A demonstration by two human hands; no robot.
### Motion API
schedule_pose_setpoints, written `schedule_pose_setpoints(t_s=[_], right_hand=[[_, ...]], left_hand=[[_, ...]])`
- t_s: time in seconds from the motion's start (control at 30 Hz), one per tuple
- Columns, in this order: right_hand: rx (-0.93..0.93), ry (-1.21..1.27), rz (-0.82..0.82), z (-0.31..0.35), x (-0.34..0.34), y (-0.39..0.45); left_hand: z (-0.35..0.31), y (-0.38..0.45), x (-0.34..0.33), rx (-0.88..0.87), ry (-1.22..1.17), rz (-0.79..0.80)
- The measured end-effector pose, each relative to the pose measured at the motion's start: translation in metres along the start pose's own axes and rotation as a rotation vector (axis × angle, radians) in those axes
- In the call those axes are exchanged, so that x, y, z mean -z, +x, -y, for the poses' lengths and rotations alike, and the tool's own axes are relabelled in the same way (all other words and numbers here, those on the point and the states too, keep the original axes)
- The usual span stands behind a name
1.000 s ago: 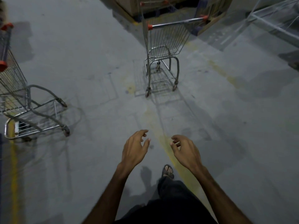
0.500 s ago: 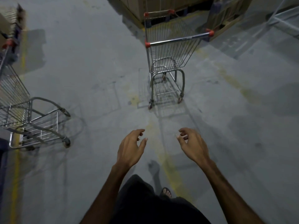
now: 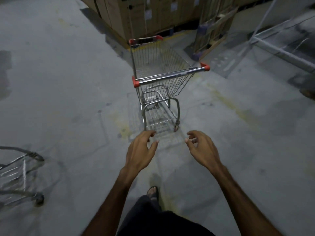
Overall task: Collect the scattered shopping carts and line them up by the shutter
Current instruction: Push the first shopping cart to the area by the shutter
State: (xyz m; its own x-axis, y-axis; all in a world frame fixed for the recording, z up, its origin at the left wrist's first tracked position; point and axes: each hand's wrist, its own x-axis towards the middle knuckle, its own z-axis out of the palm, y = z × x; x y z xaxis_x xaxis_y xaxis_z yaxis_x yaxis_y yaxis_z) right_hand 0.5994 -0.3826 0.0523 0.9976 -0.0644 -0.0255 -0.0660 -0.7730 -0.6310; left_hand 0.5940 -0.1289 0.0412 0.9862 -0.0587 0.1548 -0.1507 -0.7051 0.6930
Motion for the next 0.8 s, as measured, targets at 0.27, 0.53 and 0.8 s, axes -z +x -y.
schedule_pose_setpoints(t_s=[0.27,0.53,0.8], right_hand=[[-0.032,0.006,-0.074,0.009,0.009,0.098],[0.044,-0.041,-0.042,-0.007,0.027,0.213],[0.392,-0.265,-0.027,-0.029,0.058,0.375]], left_hand=[[0.003,0.134,-0.004,-0.116,0.005,0.054],[0.000,0.224,-0.022,-0.113,0.086,-0.007],[-0.004,0.319,-0.045,-0.049,0.277,-0.140]])
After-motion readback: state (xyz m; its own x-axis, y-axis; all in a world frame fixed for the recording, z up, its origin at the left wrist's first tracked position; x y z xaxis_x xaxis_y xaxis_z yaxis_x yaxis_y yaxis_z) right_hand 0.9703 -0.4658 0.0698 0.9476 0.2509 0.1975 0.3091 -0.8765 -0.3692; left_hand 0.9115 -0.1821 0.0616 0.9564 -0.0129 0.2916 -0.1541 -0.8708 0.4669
